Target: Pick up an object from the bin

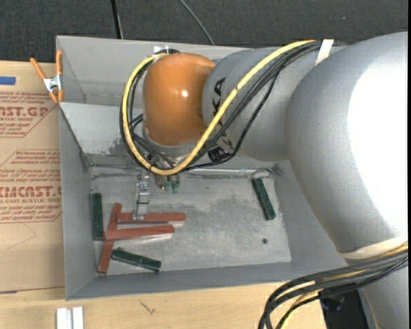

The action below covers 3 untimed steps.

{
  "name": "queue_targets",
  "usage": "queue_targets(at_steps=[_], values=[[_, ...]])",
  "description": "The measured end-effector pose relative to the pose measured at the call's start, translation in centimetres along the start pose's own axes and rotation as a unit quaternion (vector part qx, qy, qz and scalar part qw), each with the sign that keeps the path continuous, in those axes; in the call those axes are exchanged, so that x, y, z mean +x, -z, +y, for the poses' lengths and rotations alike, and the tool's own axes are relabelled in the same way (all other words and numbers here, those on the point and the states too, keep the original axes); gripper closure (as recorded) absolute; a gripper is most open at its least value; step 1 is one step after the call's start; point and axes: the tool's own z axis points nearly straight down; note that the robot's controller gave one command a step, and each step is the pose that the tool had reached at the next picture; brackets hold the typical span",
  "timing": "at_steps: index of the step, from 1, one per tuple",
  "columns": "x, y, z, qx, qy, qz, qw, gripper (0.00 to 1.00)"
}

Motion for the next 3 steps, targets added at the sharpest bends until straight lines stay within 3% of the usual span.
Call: queue_targets(at_steps=[1, 2, 3], values=[[3.9, -6.7, -2.6, 0.000, 0.050, -0.0007, 0.9988, 0.00], [3.8, -5.9, -2.9, 0.001, 0.064, 0.0010, 0.9979, 0.00], [4.0, -4.3, -4.4, 0.001, 0.131, 0.0000, 0.9913, 0.00]])
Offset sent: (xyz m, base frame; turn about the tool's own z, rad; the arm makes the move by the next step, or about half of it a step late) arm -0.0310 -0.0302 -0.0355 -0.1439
